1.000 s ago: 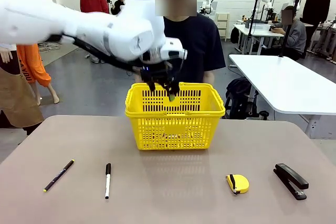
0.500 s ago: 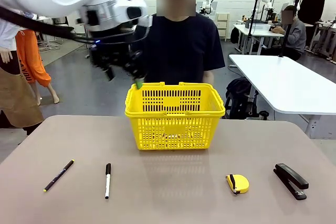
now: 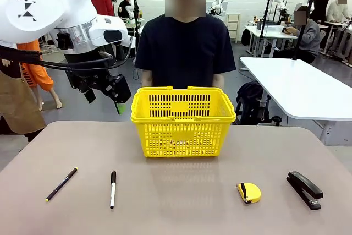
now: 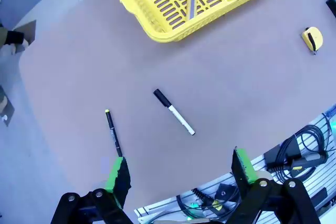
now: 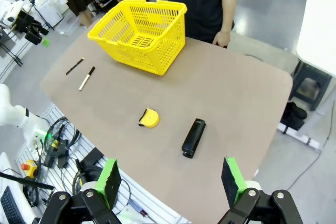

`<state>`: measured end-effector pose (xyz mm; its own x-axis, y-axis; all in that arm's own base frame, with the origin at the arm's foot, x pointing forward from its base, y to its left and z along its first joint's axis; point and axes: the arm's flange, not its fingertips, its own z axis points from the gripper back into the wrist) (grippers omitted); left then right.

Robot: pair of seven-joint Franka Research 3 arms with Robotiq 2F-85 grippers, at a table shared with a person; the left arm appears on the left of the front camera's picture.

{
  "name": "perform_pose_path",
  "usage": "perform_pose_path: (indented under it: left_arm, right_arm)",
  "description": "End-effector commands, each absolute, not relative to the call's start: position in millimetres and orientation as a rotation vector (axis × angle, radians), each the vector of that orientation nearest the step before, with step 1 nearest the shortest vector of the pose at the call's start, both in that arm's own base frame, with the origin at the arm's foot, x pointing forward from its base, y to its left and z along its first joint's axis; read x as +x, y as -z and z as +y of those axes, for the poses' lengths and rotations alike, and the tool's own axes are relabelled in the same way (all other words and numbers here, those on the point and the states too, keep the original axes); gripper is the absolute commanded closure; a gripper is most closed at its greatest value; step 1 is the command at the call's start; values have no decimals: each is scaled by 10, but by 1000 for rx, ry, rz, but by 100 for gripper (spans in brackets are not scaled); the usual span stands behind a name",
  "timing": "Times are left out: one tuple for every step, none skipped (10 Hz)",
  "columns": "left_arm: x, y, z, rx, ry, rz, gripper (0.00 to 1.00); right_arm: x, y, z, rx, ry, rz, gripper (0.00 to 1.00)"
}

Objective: Place the items the person wants into the basket.
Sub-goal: Pick up the item the person points to and place it in the Market Basket.

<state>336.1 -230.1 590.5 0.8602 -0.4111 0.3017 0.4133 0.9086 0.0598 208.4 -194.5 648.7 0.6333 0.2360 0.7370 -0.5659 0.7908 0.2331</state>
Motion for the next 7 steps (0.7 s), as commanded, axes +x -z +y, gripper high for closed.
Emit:
perform_pose_path:
  left_arm:
    - [3378,-5942,-2343,-13,439,-310,0]
    - [3378,-5942,-2343,-13,439,-310,0]
    - [3378,-5942,-2343,-13,439,-310,0]
    - [3378,-5942,-2343,-13,439,-310,0]
    - [3378,-5942,-2343,-13,439,-310,0]
    - [3378,-5942,-2343,-13,439,-310,0]
    - [3358,-5910,-2332,-6,438,-316,0]
  right_arm:
    - [2105,-6465,-1929,483,-486,-778,0]
    - [2105,-6465,-1929,483,-486,-778,0]
    - [2105,-6465,-1929,483,-486,-778,0]
    - [2105,-6465,-1929,483,-486,-778,0]
    - [2105,-6465,-1929,483,-486,-778,0]
    - [2105,-6465,-1929,483,-486,-778,0]
    - [2105,-6465,-1929,483,-486,-778,0]
